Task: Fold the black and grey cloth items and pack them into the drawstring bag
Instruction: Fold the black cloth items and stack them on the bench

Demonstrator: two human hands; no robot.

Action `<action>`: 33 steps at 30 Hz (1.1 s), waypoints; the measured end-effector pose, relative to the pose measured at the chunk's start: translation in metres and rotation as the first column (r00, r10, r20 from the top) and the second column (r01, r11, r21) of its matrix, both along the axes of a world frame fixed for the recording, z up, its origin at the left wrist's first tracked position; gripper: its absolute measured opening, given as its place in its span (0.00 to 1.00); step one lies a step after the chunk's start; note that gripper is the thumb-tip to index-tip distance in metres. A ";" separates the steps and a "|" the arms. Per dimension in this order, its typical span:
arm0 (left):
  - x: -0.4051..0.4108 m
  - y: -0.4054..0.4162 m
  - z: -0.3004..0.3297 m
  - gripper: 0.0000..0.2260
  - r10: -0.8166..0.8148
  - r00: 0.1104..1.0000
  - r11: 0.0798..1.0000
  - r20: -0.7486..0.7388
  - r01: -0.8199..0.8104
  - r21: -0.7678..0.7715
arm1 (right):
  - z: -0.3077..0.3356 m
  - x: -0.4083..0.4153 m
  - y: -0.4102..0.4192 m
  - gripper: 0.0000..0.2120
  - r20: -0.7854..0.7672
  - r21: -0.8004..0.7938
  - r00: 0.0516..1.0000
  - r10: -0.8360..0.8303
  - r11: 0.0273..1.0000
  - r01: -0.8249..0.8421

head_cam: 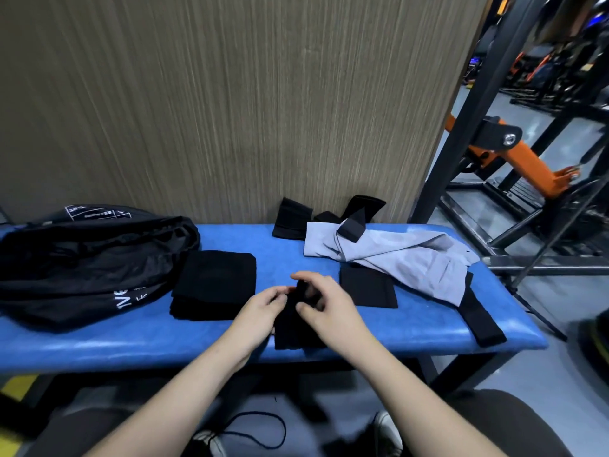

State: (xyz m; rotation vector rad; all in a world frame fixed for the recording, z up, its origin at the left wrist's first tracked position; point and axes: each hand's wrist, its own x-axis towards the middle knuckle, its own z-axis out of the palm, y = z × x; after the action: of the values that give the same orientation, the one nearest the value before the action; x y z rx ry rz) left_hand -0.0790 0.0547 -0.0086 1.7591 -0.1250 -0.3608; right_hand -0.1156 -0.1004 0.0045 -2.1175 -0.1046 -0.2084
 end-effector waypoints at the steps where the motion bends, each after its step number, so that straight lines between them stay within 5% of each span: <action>1: -0.002 0.001 0.001 0.11 0.005 0.999 0.999 -0.040 -0.007 -0.051 | -0.003 0.001 0.004 0.25 -0.055 -0.036 0.998 0.020 0.999 -0.022; 5: -0.004 0.004 0.000 0.10 0.004 0.997 0.999 -0.072 -0.007 -0.040 | -0.009 0.002 0.009 0.28 -0.216 -0.024 0.974 0.063 0.997 -0.070; 10: -0.006 0.006 -0.001 0.20 0.005 1.000 0.998 -0.026 -0.007 -0.065 | 0.000 0.002 -0.006 0.16 -0.129 0.120 0.991 -0.028 0.992 0.043; 14: -0.007 0.009 0.016 0.19 0.037 0.999 0.984 -0.029 -0.041 -0.175 | 0.005 0.000 -0.038 0.17 -0.030 0.009 0.981 -0.190 0.982 0.190; 18: -0.009 0.011 0.029 0.17 0.024 0.999 0.955 -0.025 -0.030 -0.295 | 0.014 -0.017 -0.048 0.27 -0.258 0.395 0.966 0.010 0.914 0.096; 23: -0.011 0.008 0.031 0.13 0.045 0.999 0.969 0.002 -0.043 -0.244 | 0.008 -0.022 -0.043 0.30 -0.216 0.542 0.971 0.104 0.840 0.031; 33: -0.017 0.020 0.037 0.20 -0.073 0.997 0.962 0.006 0.072 -0.262 | 0.012 -0.006 -0.027 0.14 -0.136 0.576 0.988 -0.070 0.806 0.136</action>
State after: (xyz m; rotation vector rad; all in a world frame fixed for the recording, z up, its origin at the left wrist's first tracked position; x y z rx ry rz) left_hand -0.0958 0.0747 0.0283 1.4946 -0.2253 -0.3822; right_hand -0.1216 -0.1276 0.0161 -1.5088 0.1301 -0.1633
